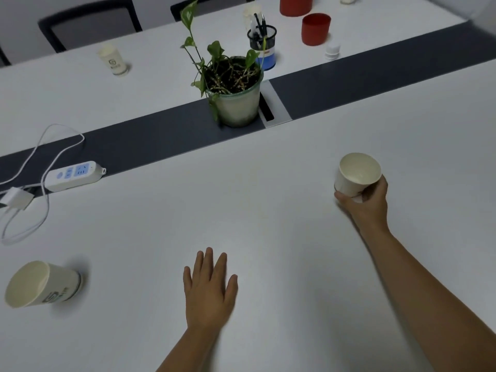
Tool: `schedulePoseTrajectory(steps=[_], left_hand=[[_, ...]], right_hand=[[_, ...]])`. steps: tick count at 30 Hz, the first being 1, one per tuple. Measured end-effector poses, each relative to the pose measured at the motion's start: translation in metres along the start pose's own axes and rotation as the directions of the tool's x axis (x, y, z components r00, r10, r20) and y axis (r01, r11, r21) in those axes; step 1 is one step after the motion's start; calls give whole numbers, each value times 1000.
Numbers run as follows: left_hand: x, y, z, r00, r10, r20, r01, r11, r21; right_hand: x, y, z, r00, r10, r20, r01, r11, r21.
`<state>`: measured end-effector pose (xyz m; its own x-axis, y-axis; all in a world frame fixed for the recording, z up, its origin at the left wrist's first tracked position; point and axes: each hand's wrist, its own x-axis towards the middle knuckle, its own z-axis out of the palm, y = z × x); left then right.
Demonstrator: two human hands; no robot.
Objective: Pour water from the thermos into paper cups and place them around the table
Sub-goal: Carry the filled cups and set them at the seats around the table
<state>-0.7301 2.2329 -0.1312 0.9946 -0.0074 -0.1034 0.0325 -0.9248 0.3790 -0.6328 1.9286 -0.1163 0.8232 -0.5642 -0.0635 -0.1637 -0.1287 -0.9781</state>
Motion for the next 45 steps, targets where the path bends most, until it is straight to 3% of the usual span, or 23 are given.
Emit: schedulePoseTrajectory(steps=[7, 10, 14, 19, 22, 25, 27, 31, 34, 37, 42, 45], left_hand=[[-12, 8, -6, 994, -56, 89, 53, 998, 45], [-43, 14, -10, 991, -43, 130, 63, 986, -153], [-104, 12, -29, 990, -56, 131, 103, 917, -386], [-195, 3, -55, 942, 136, 306, 132, 689, -713], [-245, 6, -58, 869, 256, 424, 167, 654, -737], [-287, 21, -58, 761, 431, 484, 81, 677, -731], [-302, 34, -58, 688, 540, 484, -43, 696, -716], [-313, 68, -40, 586, 607, 536, -66, 695, -716], [-335, 100, 6, 468, 631, 619, -95, 732, -675], [-379, 142, 62, 347, 611, 711, -126, 782, -610], [-453, 247, 122, 247, 646, 722, -137, 761, -634], [-479, 316, 134, 191, 688, 700, -151, 725, -672]], right_hand=[[-87, 12, -18, 988, 152, 15, -151, 986, -66], [-131, 4, -26, 988, 152, 28, -149, 984, -96], [-201, -22, -41, 983, 177, -43, -175, 983, 46], [-332, -46, -87, 995, 89, 35, -92, 990, 111], [-436, -36, -125, 996, 80, 48, -82, 995, 49], [-533, -12, -162, 970, 222, -95, -216, 973, 77], [-588, 6, -186, 922, 318, -222, -302, 948, 105], [-662, 34, -235, 767, 461, -447, -405, 887, 221], [-684, 48, -271, 659, 484, -576, -407, 873, 268], [-684, 61, -313, 604, 462, -649, -365, 885, 289], [-662, 80, -414, 519, 442, -732, -319, 894, 314], [-646, 83, -488, 517, 390, -762, -296, 917, 269]])
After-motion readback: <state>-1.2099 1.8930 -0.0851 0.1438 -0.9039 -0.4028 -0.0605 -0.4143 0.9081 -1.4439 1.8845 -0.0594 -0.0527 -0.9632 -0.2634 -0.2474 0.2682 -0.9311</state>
